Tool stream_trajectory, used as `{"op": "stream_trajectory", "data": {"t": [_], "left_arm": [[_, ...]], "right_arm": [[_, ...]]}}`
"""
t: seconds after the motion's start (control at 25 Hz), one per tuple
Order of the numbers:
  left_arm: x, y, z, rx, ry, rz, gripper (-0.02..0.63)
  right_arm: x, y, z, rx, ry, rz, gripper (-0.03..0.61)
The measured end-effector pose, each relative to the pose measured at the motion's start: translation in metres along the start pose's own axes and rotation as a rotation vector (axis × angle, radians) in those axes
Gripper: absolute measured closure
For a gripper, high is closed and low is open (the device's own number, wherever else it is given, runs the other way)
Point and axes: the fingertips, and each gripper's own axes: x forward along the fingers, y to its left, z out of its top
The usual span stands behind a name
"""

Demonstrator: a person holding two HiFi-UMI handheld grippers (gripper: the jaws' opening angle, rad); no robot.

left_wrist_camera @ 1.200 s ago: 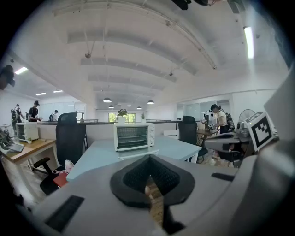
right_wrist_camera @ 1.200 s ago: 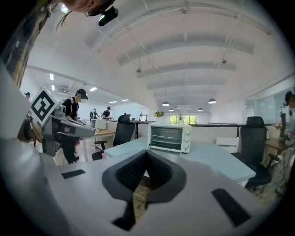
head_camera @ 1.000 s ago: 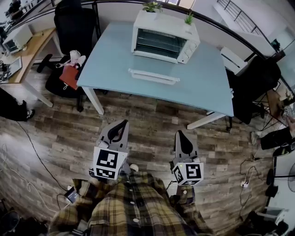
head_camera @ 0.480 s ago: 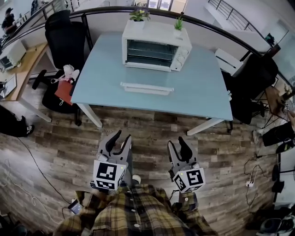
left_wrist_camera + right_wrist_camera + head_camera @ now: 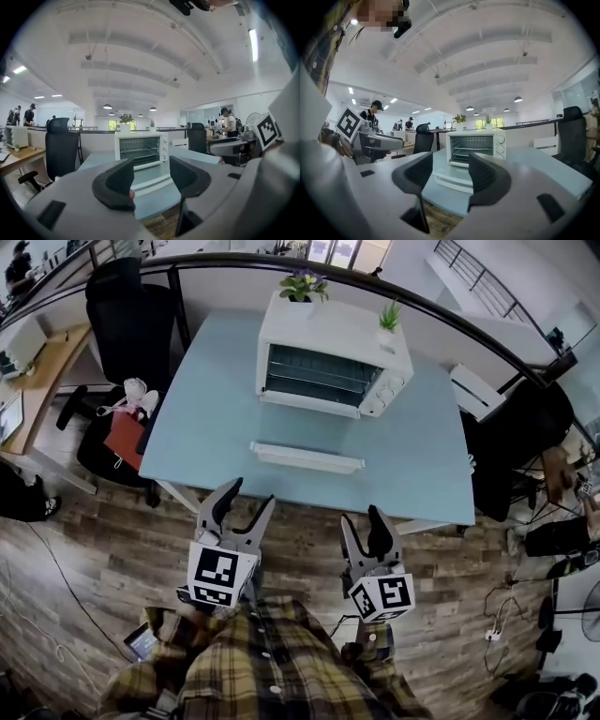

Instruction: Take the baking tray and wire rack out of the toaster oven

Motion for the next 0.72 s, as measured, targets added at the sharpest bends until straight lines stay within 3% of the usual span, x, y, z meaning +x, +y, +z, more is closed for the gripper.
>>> {"op": "stream_trajectory", "data": {"t": [0.32,0.72], "left_arm": [[0.063,0.066,0.018,-0.003,0.004,-0.030,0.377],[0.099,0.094,0.003,-0.030,0.064,-0.060,0.382]], "right_arm": [[0.088,-0.017,0.015,0.021,0.002,-0.034,0.356],[0.133,-0.035,0.013,0.018,0.043,-0.086,0.356]]}}
